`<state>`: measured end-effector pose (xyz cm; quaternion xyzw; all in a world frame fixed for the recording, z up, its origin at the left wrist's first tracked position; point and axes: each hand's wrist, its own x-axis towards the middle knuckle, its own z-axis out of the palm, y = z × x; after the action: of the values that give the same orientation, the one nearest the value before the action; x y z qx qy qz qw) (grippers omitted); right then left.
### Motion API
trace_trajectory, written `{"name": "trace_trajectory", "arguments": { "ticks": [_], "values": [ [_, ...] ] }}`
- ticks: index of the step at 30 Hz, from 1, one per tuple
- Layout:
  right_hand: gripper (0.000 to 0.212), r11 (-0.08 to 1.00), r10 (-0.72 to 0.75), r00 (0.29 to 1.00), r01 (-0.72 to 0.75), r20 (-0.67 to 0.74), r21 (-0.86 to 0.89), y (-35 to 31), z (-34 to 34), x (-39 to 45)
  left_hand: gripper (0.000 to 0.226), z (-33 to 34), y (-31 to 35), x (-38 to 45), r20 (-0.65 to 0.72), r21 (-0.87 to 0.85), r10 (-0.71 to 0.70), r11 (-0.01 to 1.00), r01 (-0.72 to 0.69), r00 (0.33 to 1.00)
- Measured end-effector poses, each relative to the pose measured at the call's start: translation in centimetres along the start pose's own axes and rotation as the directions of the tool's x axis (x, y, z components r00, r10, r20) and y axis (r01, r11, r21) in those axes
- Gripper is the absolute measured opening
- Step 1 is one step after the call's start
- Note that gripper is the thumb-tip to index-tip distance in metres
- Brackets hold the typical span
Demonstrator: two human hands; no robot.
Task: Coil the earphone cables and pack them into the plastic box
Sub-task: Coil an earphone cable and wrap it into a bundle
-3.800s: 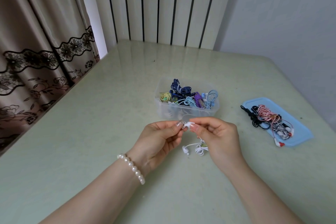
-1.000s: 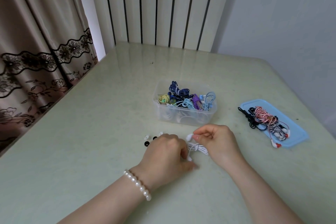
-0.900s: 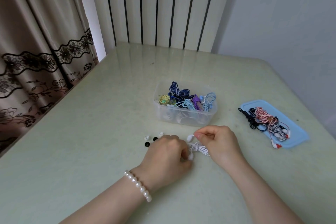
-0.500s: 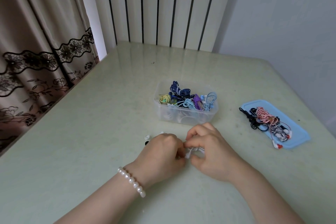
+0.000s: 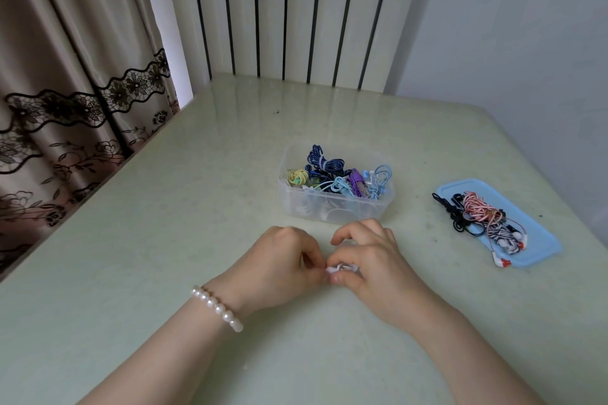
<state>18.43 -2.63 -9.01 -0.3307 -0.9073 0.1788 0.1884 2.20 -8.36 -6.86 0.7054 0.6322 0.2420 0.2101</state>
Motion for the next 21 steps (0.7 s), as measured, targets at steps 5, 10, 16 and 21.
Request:
{"name": "trace_trajectory", "arguments": {
  "ticks": [5, 10, 16, 21],
  "values": [
    [0.012, 0.926, 0.171, 0.958, -0.077, -0.230, 0.370, 0.0, -1.1, 0.2, 0.011, -2.2, -2.2, 0.6, -0.254, -0.121, -0.192, 0.979, 0.166, 0.948],
    [0.015, 0.652, 0.362, 0.922, -0.146, -0.137, 0.744, -0.7, -1.7, 0.4, 0.019, -1.9, -4.6, 1.4, -0.194, -0.005, -0.267, 0.962, 0.271, 0.944],
    [0.020, 0.533, 0.415, 0.898, -0.110, -0.146, 0.839, -0.8, -2.1, 0.5, 0.013, -1.1, -4.4, 1.6, -0.064, -0.081, -0.289, 0.955, 0.284, 0.955],
    [0.016, 0.549, 0.429, 0.891, -0.128, -0.148, 0.826, -0.9, -2.0, 0.5, 0.006, -0.8, -4.0, 1.8, -0.080, -0.100, -0.264, 0.962, 0.256, 0.961]
  ]
}}
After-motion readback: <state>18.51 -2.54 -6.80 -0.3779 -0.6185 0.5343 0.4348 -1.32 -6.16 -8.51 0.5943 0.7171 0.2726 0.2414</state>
